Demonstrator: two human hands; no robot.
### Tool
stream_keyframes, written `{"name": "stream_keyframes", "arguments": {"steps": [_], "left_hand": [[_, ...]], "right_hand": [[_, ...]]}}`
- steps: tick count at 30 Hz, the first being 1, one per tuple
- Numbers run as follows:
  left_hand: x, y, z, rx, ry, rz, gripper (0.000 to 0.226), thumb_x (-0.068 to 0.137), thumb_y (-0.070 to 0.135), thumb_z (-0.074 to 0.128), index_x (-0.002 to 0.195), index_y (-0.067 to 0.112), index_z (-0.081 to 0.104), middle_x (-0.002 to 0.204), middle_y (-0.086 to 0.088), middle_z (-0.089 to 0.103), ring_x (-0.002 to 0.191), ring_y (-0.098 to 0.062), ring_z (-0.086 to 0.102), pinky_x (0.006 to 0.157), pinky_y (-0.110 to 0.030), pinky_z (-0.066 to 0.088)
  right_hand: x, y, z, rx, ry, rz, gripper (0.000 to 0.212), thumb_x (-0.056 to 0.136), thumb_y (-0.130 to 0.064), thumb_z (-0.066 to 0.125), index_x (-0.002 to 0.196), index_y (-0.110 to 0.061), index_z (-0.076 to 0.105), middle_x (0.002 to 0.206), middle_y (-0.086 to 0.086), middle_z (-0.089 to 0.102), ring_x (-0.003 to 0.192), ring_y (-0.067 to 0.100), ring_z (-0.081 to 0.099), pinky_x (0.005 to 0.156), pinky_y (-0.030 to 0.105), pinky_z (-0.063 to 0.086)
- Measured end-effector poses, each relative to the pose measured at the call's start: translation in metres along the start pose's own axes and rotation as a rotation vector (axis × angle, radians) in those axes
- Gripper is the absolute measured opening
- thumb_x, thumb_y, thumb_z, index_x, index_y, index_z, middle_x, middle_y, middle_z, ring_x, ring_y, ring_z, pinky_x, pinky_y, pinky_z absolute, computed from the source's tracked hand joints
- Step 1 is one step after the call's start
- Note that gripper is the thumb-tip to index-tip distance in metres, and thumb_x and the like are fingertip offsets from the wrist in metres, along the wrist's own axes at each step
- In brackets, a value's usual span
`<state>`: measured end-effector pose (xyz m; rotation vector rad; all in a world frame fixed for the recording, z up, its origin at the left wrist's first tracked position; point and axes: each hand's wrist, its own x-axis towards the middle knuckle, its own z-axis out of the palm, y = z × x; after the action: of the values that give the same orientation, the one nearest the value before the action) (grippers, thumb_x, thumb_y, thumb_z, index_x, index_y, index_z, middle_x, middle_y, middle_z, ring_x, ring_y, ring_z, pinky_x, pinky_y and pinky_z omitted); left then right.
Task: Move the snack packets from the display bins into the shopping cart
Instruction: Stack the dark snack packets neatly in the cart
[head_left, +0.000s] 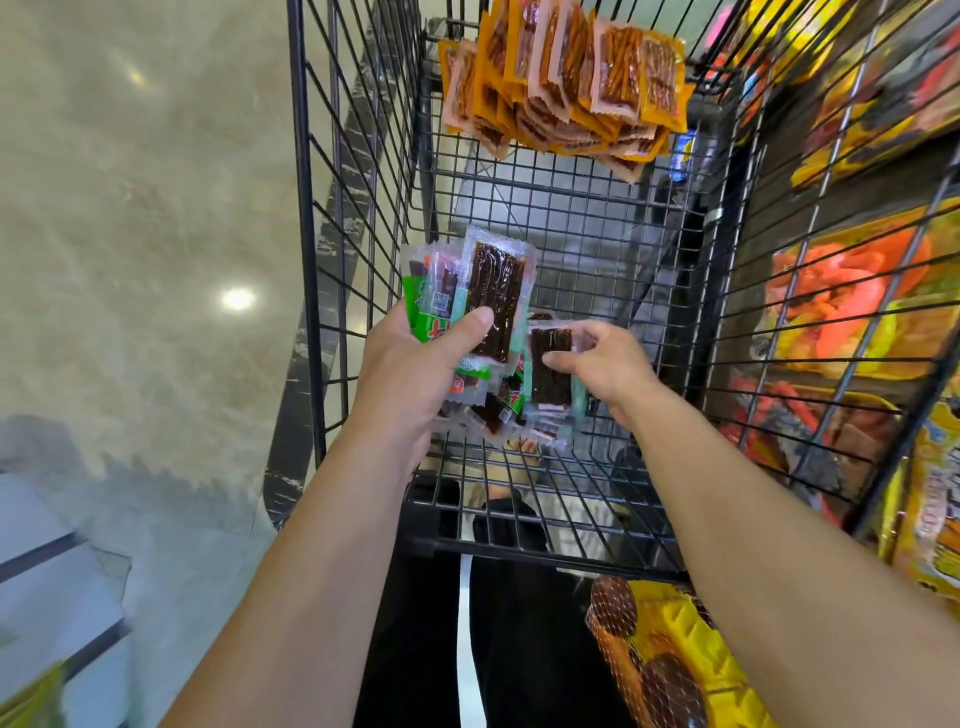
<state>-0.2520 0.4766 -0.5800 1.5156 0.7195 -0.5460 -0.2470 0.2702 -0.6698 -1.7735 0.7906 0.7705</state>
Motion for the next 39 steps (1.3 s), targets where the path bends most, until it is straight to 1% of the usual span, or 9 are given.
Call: {"name": "stream_keyframes", "arguments": {"steps": [11, 17, 21, 25, 29, 32, 34, 36, 39], "left_hand": [[0.001, -0.001, -0.001, -0.004, 0.0, -0.003, 0.028, 0.088, 0.038, 0.084, 0.113, 0.035, 0.073, 0.104, 0.016, 0.081, 0.092, -0.002, 0.077, 0.086, -0.041, 0.058], [-0.004, 0.004, 0.003, -0.025, -0.001, -0.042, 0.034, 0.081, 0.042, 0.086, 0.112, 0.039, 0.073, 0.11, 0.014, 0.08, 0.109, -0.014, 0.074, 0.103, -0.055, 0.054], [-0.02, 0.012, 0.0, -0.052, -0.035, -0.06, 0.026, 0.092, 0.029, 0.082, 0.116, 0.032, 0.074, 0.113, 0.006, 0.08, 0.113, -0.021, 0.074, 0.106, -0.059, 0.053], [-0.055, 0.037, -0.004, -0.086, -0.099, -0.021, 0.021, 0.089, 0.025, 0.084, 0.107, 0.033, 0.078, 0.112, 0.002, 0.081, 0.106, -0.022, 0.078, 0.104, -0.059, 0.055], [-0.105, 0.085, -0.01, -0.079, -0.218, 0.072, 0.048, 0.068, 0.047, 0.093, 0.113, 0.038, 0.077, 0.12, 0.001, 0.079, 0.113, -0.025, 0.075, 0.105, -0.061, 0.053], [-0.148, 0.13, -0.014, -0.075, -0.288, 0.149, 0.098, 0.053, 0.064, 0.096, 0.139, 0.03, 0.063, 0.138, 0.001, 0.071, 0.128, -0.025, 0.067, 0.111, -0.06, 0.048], [-0.178, 0.161, -0.017, -0.072, -0.349, 0.192, 0.094, 0.055, 0.06, 0.096, 0.138, 0.028, 0.064, 0.136, 0.0, 0.072, 0.126, -0.025, 0.068, 0.109, -0.06, 0.051], [-0.205, 0.187, -0.015, -0.065, -0.441, 0.244, 0.075, 0.063, 0.048, 0.094, 0.131, 0.026, 0.069, 0.125, -0.002, 0.077, 0.115, -0.027, 0.074, 0.099, -0.057, 0.058], [-0.248, 0.224, -0.007, -0.059, -0.564, 0.333, 0.058, 0.072, 0.037, 0.088, 0.126, 0.022, 0.071, 0.114, 0.0, 0.081, 0.107, -0.028, 0.077, 0.084, -0.049, 0.063]], "right_hand": [[0.007, 0.006, 0.002, -0.053, 0.07, -0.014, 0.03, 0.086, -0.01, 0.082, 0.1, -0.024, 0.061, 0.108, -0.004, 0.069, 0.101, 0.02, 0.068, 0.086, 0.044, 0.06], [-0.029, -0.001, -0.025, 0.053, 0.071, -0.063, 0.031, 0.089, -0.005, 0.078, 0.1, -0.024, 0.056, 0.116, 0.004, 0.069, 0.094, 0.015, 0.073, 0.075, 0.04, 0.064], [-0.08, -0.017, -0.053, 0.194, 0.142, -0.136, 0.03, 0.088, -0.004, 0.078, 0.106, -0.019, 0.06, 0.104, -0.005, 0.066, 0.078, -0.009, 0.07, 0.055, 0.011, 0.053], [-0.15, -0.041, -0.079, 0.351, 0.197, -0.194, 0.033, 0.089, -0.006, 0.079, 0.112, -0.019, 0.061, 0.113, 0.003, 0.072, 0.094, 0.01, 0.074, 0.071, 0.021, 0.06], [-0.242, -0.073, -0.098, 0.481, 0.321, -0.326, 0.03, 0.089, -0.004, 0.078, 0.11, -0.017, 0.061, 0.091, -0.013, 0.076, 0.08, 0.002, 0.071, 0.063, 0.015, 0.055], [-0.315, -0.093, -0.106, 0.595, 0.424, -0.41, 0.032, 0.089, -0.002, 0.078, 0.114, -0.01, 0.06, 0.101, 0.002, 0.077, 0.089, 0.015, 0.071, 0.078, 0.043, 0.064], [-0.364, -0.106, -0.11, 0.664, 0.498, -0.472, 0.033, 0.084, -0.005, 0.082, 0.108, -0.02, 0.065, 0.112, 0.02, 0.071, 0.099, 0.03, 0.066, 0.094, 0.066, 0.054], [-0.411, -0.116, -0.114, 0.731, 0.572, -0.525, 0.034, 0.076, -0.015, 0.084, 0.104, -0.027, 0.067, 0.112, 0.017, 0.071, 0.104, 0.035, 0.067, 0.098, 0.069, 0.051], [-0.472, -0.12, -0.122, 0.773, 0.696, -0.622, 0.04, 0.069, -0.026, 0.087, 0.105, -0.027, 0.068, 0.118, 0.013, 0.073, 0.112, 0.033, 0.069, 0.101, 0.054, 0.054]]}}
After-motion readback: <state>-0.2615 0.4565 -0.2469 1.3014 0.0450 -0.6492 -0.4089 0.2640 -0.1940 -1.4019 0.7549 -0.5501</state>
